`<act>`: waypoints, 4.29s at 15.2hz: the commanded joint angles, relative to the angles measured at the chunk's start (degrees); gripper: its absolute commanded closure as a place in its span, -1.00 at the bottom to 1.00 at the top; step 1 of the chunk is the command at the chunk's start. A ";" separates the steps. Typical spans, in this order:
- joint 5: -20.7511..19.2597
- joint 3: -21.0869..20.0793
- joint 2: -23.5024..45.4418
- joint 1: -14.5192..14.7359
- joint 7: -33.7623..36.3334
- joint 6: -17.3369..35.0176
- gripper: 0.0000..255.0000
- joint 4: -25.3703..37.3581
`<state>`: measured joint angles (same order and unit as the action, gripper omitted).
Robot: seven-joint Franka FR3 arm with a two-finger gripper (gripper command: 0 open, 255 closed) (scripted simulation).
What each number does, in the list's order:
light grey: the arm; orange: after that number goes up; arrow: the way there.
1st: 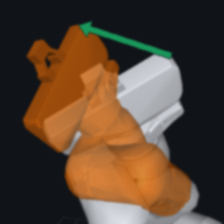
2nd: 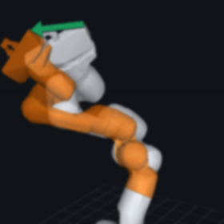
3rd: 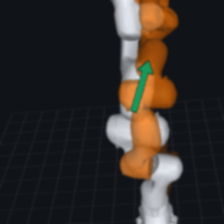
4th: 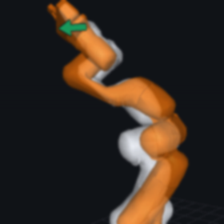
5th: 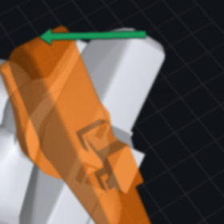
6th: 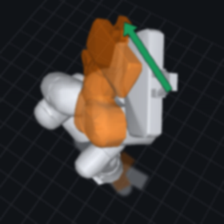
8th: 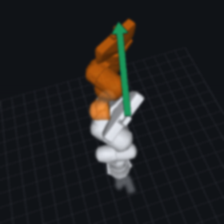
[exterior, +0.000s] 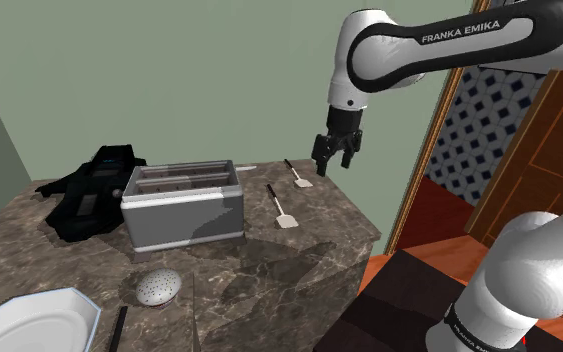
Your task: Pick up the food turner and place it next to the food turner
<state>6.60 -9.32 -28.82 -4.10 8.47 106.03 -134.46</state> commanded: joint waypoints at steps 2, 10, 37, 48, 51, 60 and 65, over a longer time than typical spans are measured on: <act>-0.54 -1.26 5.49 -0.93 2.90 5.65 -1.00 0.44; -4.47 -3.07 21.83 -3.47 10.87 17.53 -1.00 5.85; -14.77 0.86 54.87 -3.28 25.19 32.07 -1.00 25.27; -14.77 0.86 54.87 -3.27 25.19 32.06 1.00 25.28; -14.50 0.70 53.86 -3.38 24.98 30.90 1.00 25.44; -13.35 0.11 49.77 -3.77 24.09 25.39 1.00 26.92; -12.78 -0.13 47.84 -3.92 23.65 22.27 1.00 28.15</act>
<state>-6.32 -9.38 19.63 -7.98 32.20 128.86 -106.26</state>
